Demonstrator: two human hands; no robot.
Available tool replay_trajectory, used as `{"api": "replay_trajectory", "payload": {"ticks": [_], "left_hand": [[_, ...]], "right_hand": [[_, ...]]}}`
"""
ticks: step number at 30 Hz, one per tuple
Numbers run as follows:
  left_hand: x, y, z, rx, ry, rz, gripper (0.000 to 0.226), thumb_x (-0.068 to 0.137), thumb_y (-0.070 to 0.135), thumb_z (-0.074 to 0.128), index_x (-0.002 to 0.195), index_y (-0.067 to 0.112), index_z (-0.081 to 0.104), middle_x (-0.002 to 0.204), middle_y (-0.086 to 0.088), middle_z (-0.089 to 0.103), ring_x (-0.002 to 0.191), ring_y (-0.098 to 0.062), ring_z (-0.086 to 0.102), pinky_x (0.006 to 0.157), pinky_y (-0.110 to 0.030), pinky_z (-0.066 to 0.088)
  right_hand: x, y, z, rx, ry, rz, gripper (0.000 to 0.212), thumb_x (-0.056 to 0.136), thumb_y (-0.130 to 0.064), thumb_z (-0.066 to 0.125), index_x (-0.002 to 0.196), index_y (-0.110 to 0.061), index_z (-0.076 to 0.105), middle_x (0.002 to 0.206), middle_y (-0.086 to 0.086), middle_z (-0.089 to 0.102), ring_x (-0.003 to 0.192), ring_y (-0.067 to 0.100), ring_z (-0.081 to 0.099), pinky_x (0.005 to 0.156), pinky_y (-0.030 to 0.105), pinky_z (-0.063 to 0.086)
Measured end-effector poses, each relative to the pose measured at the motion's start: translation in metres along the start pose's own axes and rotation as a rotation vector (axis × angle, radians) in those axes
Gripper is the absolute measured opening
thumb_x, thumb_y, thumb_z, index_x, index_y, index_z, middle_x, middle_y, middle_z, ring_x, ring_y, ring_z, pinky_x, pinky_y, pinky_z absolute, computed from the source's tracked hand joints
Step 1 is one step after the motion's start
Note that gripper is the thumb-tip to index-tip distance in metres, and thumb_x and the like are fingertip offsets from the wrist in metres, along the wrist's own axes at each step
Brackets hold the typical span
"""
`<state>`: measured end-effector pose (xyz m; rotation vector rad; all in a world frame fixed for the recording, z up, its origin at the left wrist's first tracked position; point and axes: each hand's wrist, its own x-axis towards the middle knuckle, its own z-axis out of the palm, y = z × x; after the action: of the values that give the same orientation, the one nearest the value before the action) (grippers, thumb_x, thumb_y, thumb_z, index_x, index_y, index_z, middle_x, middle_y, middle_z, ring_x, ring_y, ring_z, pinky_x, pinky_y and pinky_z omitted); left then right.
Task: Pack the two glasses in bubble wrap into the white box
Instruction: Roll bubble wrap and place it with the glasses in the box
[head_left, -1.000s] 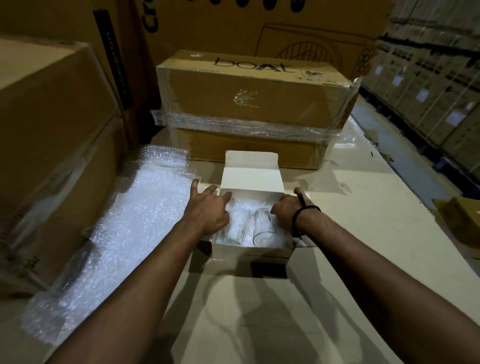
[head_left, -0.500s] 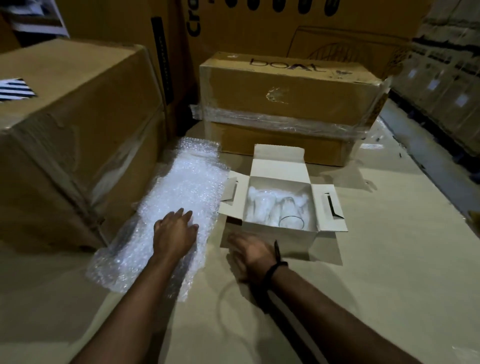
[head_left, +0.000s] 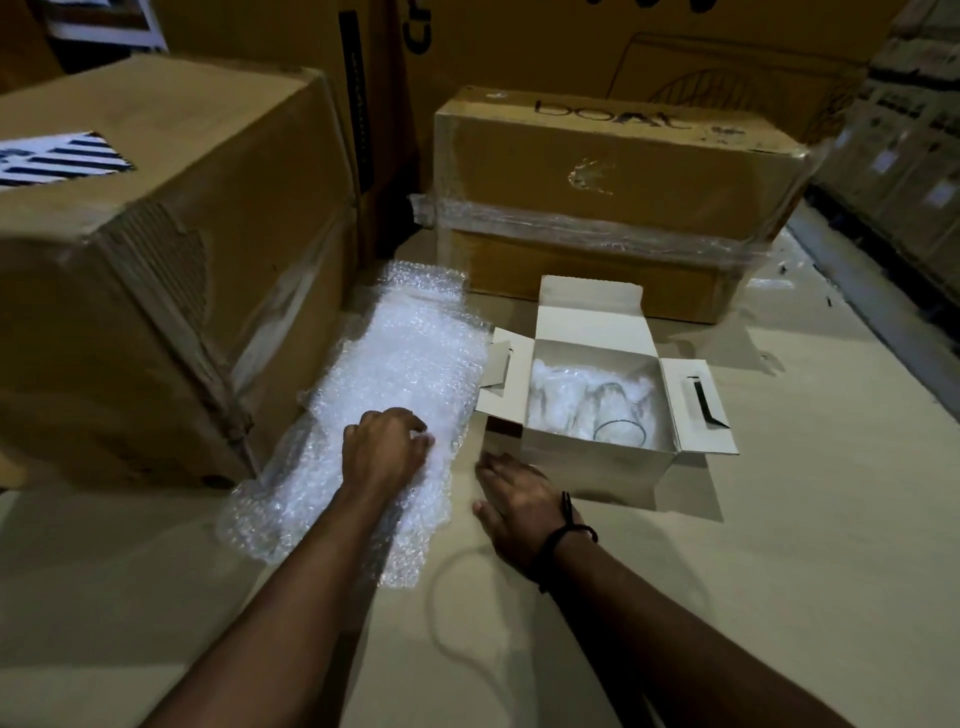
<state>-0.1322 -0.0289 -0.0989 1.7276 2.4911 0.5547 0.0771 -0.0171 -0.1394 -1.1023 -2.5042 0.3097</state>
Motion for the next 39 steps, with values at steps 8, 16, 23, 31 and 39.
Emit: {"api": "replay_trajectory", "payload": {"ticks": [8,16,23,31,39], "left_hand": [[0.003,-0.012,-0.024,-0.760,0.332,-0.143,0.018,0.099,0.018,0.054,0.094,0.010,0.069,0.088,0.001,0.066,0.087,-0.023,0.062,0.069,-0.026,0.038],[-0.053,-0.015,-0.021,-0.639,0.383,0.351,0.019,0.088,0.027,0.063,0.084,0.013,0.075,0.086,0.012,0.069,0.081,-0.010,0.064,0.075,-0.028,0.050],[-0.096,-0.013,-0.012,-0.650,0.076,0.466,0.018,0.086,0.034,0.063,0.081,0.020,0.073,0.081,0.014,0.069,0.075,-0.005,0.066,0.066,-0.034,0.053],[-0.126,-0.009,-0.018,-0.440,0.278,0.407,0.028,0.083,0.051,0.061,0.098,0.030,0.070,0.105,0.014,0.065,0.100,-0.013,0.059,0.083,-0.036,0.044],[-0.154,0.064,-0.005,-0.422,0.158,-0.066,0.088,0.078,0.035,0.079,0.150,0.020,0.030,0.151,-0.010,0.036,0.133,-0.032,0.035,0.105,-0.048,0.033]], "right_hand": [[-0.003,0.000,0.005,-0.044,0.035,-0.032,0.050,0.088,-0.042,0.044,0.122,-0.011,0.063,0.129,0.006,0.061,0.120,0.023,0.057,0.104,0.039,0.038],[0.014,-0.028,-0.023,0.527,0.204,0.477,0.064,0.084,-0.069,0.036,0.065,-0.012,0.059,0.061,0.004,0.062,0.065,0.025,0.062,0.062,0.036,0.047],[0.052,-0.076,-0.043,1.188,0.045,0.978,0.024,0.081,-0.015,0.074,0.073,-0.006,0.054,0.065,0.008,0.056,0.046,0.017,0.051,0.049,0.025,0.047],[0.011,-0.048,-0.061,1.030,-0.032,0.515,0.009,0.087,0.003,0.062,0.091,-0.002,0.069,0.060,-0.008,0.068,0.050,0.004,0.060,0.048,0.019,0.047],[-0.074,0.015,-0.112,1.193,0.145,0.527,0.030,0.087,0.010,0.056,0.106,-0.009,0.069,0.101,0.005,0.073,0.084,0.026,0.072,0.067,0.035,0.058]]}}
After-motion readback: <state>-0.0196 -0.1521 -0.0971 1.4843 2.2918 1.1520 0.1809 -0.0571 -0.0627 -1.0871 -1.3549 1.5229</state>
